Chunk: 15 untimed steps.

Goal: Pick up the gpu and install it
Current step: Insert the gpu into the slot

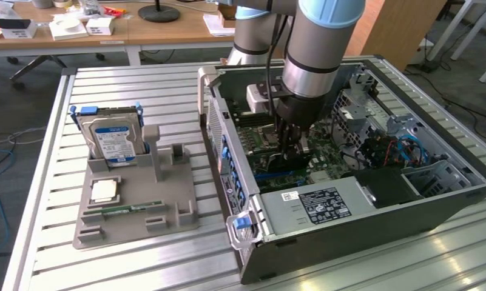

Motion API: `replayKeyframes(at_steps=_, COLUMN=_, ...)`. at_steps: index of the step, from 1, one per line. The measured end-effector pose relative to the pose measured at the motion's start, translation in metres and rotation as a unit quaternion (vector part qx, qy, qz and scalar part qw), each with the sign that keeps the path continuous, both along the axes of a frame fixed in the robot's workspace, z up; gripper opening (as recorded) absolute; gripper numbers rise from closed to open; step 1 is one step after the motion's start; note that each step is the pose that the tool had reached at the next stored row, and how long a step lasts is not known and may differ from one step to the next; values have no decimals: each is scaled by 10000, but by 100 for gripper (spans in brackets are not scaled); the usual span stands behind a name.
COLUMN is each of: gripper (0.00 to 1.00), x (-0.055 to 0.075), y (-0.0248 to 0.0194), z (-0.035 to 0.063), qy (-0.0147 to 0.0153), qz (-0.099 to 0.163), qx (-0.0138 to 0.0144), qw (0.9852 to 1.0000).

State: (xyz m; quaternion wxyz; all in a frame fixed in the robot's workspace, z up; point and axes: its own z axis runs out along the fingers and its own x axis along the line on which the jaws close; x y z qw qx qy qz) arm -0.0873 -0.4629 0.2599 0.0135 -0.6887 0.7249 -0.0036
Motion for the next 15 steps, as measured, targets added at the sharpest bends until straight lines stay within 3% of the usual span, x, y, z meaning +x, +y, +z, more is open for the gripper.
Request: replayKeyframes(at_steps=15, gripper=25, x=-2, y=2, z=-21, qy=0, qz=0, qx=0, qw=10000)
